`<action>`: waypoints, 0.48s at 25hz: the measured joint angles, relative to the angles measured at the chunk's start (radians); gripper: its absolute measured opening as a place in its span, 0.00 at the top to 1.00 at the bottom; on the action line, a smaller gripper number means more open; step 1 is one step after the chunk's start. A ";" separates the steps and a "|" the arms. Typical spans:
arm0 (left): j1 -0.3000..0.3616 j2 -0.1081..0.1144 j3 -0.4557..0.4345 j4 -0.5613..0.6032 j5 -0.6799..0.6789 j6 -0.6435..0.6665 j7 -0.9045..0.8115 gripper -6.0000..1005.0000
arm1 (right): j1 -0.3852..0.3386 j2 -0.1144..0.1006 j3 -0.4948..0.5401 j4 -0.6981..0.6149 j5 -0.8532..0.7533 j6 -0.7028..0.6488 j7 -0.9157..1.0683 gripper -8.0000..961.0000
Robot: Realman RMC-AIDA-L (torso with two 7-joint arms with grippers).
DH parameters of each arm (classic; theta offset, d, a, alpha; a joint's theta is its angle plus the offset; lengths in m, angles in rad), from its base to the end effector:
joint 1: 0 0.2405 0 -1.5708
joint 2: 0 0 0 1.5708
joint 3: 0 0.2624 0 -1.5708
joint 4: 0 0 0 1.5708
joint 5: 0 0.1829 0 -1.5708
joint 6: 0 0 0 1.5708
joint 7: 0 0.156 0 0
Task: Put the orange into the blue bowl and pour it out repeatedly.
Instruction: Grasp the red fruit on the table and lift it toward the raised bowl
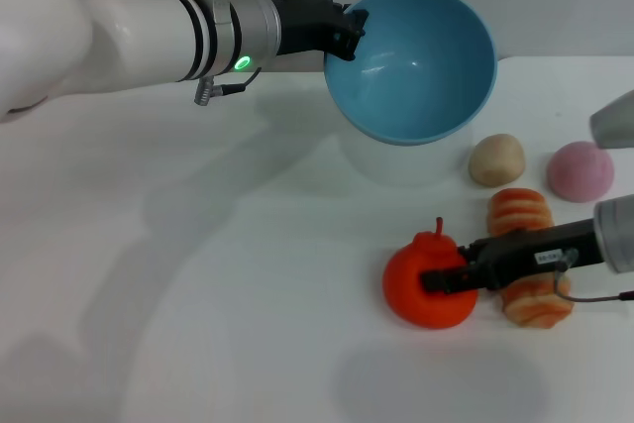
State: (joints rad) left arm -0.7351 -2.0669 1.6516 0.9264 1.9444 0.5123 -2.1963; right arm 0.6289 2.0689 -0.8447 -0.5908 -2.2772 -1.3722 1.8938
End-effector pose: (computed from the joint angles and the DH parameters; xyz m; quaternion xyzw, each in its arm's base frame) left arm -0.1235 0.4239 -0.0655 -0.9148 -0.2068 -0.1335 0.3203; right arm 0.2660 0.3228 -0.0512 -0.9061 0.4121 0.0657 0.0696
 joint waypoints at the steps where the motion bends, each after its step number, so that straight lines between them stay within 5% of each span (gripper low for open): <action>1: 0.000 0.000 0.000 0.000 0.000 0.000 0.001 1.00 | 0.004 0.000 -0.010 0.009 0.000 0.010 0.000 0.25; 6: 0.001 0.000 0.000 -0.002 -0.001 0.000 0.002 1.00 | 0.002 0.002 -0.057 -0.004 -0.001 0.021 -0.016 0.25; 12: 0.003 0.001 0.010 -0.004 0.001 -0.012 0.002 1.00 | -0.005 0.002 -0.063 -0.020 0.004 0.021 -0.019 0.48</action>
State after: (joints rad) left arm -0.7319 -2.0662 1.6619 0.9223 1.9454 0.5002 -2.1946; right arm 0.6240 2.0710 -0.9073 -0.6105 -2.2733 -1.3515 1.8743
